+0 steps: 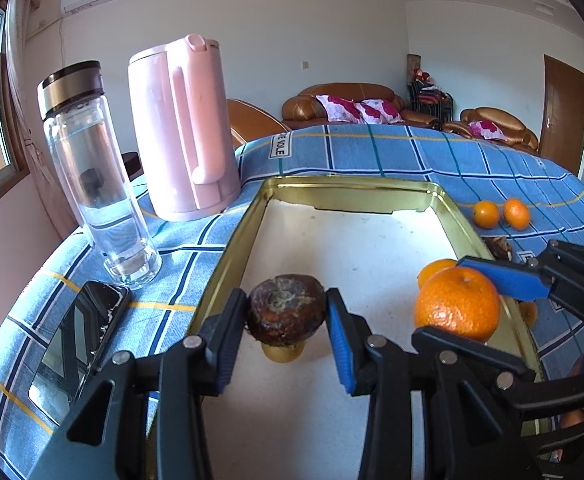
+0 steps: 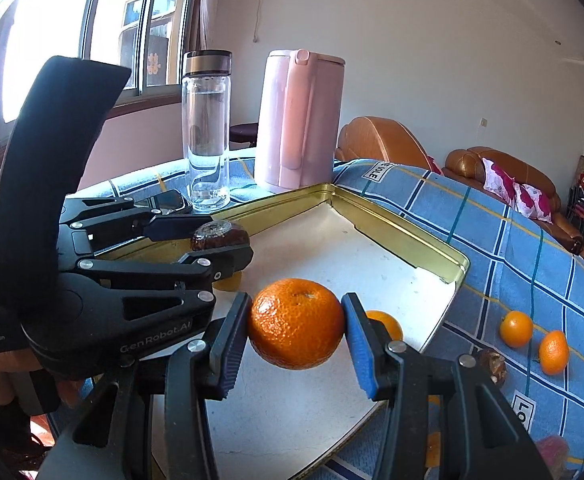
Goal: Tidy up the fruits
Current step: 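Open the left tool over the tray while the right tool drops the orange in, then move the left tool to a tan round fruit while the right tool reaches the red onion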
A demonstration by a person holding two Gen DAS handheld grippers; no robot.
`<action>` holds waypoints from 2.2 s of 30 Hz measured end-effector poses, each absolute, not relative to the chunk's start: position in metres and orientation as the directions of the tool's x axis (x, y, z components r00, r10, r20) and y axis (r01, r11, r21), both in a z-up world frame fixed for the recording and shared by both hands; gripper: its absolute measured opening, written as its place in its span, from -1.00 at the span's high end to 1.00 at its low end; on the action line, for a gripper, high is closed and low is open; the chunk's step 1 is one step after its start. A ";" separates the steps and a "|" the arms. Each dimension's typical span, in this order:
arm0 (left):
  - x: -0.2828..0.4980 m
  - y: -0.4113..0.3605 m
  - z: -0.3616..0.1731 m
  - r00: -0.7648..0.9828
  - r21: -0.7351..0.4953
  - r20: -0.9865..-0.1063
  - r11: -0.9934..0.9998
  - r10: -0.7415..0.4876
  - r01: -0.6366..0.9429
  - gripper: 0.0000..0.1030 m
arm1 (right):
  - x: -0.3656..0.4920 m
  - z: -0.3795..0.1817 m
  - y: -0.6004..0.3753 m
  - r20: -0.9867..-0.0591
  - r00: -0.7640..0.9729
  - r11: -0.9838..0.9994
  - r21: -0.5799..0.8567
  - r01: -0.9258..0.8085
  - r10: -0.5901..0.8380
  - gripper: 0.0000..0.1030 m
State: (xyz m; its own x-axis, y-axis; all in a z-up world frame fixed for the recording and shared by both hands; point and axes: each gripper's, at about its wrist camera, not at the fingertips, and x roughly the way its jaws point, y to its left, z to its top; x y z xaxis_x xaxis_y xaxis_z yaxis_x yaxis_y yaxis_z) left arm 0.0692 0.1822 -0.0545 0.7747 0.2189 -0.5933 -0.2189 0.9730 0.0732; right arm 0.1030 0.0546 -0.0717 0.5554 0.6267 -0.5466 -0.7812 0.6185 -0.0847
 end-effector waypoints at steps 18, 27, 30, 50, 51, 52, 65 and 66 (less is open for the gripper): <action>0.070 0.182 -0.056 0.768 0.088 -0.597 0.971 0.231 -0.224 0.17 | 0.111 -0.075 0.057 -0.571 0.547 0.630 -0.067 -0.774 0.612 0.03; 0.059 0.185 -0.050 0.793 0.064 -0.553 0.962 0.255 -0.264 -0.45 | 0.112 -0.070 0.044 -0.529 0.594 0.677 -0.049 -0.734 0.606 -0.28; 0.050 0.181 -0.045 0.816 0.046 -0.519 0.962 0.253 -0.269 -0.74 | 0.106 -0.064 0.031 -0.486 0.623 0.695 -0.045 -0.718 0.612 -0.39; 0.042 0.038 -0.024 0.894 0.068 -0.447 0.998 0.020 0.012 -0.81 | 0.121 -0.058 -0.144 -0.472 0.817 0.916 -0.046 -0.400 0.332 -0.49; 0.045 0.029 -0.027 0.887 0.075 -0.461 0.997 0.006 0.033 -0.70 | 0.124 -0.060 -0.147 -0.486 0.809 0.917 -0.037 -0.397 0.331 -0.49; 0.047 0.020 -0.030 0.880 0.081 -0.474 0.995 -0.009 0.054 -0.60 | 0.126 -0.061 -0.148 -0.499 0.799 0.916 -0.021 -0.400 0.337 -0.49; 0.084 -0.019 -0.067 0.747 0.019 -0.651 0.982 -0.131 0.188 -0.40 | 0.130 -0.064 -0.160 -0.500 0.786 0.916 0.041 -0.398 0.364 -0.49; 0.083 -0.020 -0.067 0.751 0.027 -0.648 0.982 -0.124 0.186 -0.40 | 0.131 -0.064 -0.159 -0.503 0.784 0.916 0.040 -0.399 0.364 -0.49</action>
